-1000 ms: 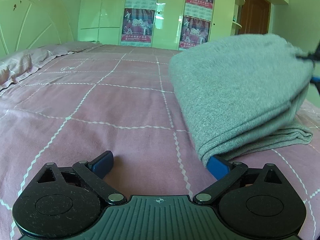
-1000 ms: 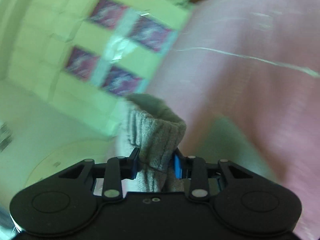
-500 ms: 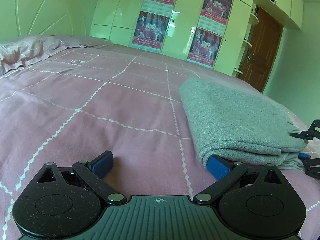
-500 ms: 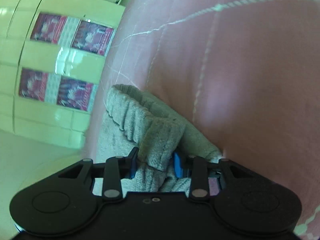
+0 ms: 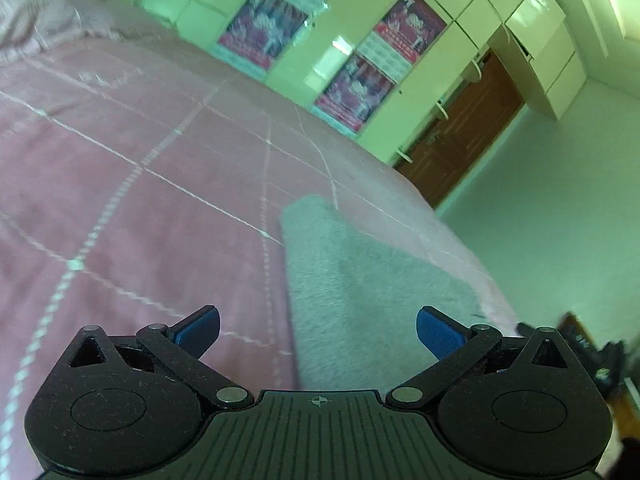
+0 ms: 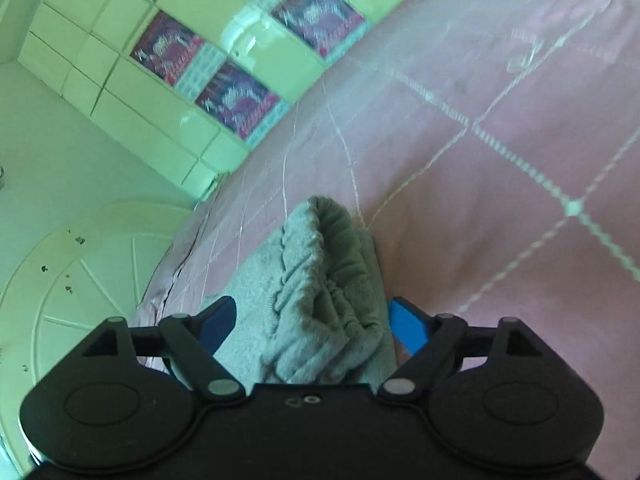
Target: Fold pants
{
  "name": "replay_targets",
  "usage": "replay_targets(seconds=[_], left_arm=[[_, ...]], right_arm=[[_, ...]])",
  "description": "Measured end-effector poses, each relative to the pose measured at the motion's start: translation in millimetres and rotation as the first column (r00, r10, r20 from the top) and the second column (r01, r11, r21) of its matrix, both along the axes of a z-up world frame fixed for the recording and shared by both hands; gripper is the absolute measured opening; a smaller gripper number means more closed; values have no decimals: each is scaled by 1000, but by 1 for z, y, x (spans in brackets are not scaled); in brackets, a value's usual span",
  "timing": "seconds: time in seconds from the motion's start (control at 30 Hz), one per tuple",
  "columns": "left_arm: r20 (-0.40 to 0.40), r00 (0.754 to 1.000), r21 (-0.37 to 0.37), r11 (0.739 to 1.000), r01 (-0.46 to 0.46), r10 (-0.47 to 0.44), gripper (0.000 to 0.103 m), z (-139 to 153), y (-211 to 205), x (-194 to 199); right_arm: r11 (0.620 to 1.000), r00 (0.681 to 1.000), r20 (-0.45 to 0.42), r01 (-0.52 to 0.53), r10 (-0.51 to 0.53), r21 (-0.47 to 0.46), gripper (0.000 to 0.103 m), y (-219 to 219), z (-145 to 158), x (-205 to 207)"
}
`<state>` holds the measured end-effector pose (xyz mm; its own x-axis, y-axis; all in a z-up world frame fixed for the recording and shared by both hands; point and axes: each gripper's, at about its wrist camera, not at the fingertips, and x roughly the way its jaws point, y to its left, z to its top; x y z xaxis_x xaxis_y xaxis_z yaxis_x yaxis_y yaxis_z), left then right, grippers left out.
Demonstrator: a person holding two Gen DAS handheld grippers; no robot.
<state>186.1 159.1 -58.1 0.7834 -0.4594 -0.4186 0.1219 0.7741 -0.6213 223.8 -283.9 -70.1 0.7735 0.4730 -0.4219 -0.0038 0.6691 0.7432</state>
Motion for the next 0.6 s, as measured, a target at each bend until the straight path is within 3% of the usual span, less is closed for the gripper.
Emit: replay_targets(seconds=[0.1, 0.17, 0.33, 0.43, 0.57, 0.6], left_arm=[[-158, 984, -107, 992, 70, -86, 103, -19, -3, 55], [-228, 967, -139, 987, 87, -117, 103, -33, -5, 78], [-244, 949, -226, 964, 144, -199, 103, -52, -5, 116], [-252, 931, -274, 942, 192, -263, 103, -60, -10, 139], [-253, 909, -271, 926, 261, -330, 103, -65, -30, 160], [-248, 903, -275, 919, 283, -352, 102, -65, -32, 165]], right_arm=[[996, 990, -122, -59, 66, 60, 80, -7, -18, 16], [991, 982, -163, -75, 93, 112, 80, -11, -27, 23], [961, 969, -162, -145, 186, 235, 79, -27, -37, 31], [951, 955, -162, -210, 250, 226, 79, -25, -35, 37], [940, 942, -166, -249, 291, 231, 78, -21, -33, 47], [935, 937, -170, -258, 304, 245, 73, -23, -33, 52]])
